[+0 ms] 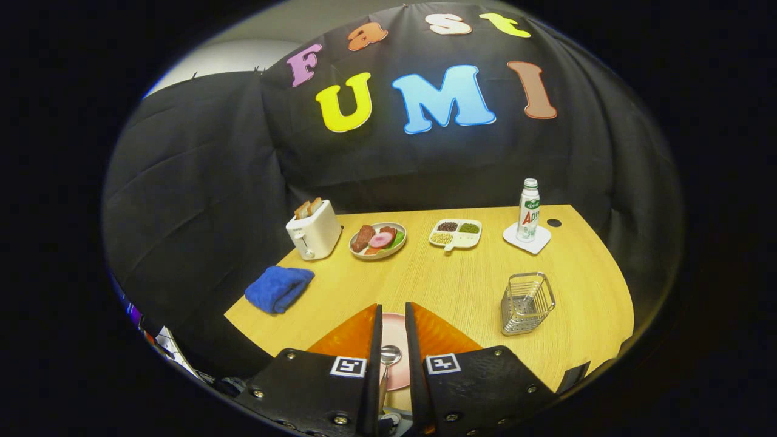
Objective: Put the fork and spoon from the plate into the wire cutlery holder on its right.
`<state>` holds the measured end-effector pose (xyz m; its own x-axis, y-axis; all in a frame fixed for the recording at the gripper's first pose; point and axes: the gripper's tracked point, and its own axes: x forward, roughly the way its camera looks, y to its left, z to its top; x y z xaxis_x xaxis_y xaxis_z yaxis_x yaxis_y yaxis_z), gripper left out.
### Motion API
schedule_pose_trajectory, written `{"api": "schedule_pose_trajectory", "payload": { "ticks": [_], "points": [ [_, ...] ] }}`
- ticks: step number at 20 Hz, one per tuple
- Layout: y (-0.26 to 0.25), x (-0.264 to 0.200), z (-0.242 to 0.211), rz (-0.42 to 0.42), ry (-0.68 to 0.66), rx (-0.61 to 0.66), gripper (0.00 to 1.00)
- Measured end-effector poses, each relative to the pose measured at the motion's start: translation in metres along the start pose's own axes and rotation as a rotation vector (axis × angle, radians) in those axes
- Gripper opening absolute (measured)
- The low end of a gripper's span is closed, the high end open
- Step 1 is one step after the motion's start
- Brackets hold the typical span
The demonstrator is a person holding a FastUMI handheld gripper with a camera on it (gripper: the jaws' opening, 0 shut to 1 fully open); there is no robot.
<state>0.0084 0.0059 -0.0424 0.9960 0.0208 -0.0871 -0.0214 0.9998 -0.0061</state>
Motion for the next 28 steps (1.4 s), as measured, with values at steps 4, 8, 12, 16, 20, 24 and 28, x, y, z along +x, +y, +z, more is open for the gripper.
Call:
{"api": "schedule_pose_trajectory", "payload": {
  "ticks": [4, 8, 12, 16, 20, 24, 28],
  "points": [
    [0.006, 0.012, -0.039, 0.018, 0.090, -0.006, 0.21],
    [0.013, 0.017, -0.084, 0.037, 0.202, -0.019, 0.21],
    [0.021, 0.018, -0.123, 0.053, 0.296, -0.009, 0.21],
    [0.020, 0.017, -0.158, 0.043, 0.390, 0.002, 0.22],
    [0.017, 0.017, -0.181, 0.024, 0.453, 0.018, 0.23],
    [0.018, 0.021, -0.195, 0.016, 0.500, 0.033, 0.23],
    [0.020, 0.024, -0.202, 0.010, 0.532, 0.036, 0.23]
  ]
}}
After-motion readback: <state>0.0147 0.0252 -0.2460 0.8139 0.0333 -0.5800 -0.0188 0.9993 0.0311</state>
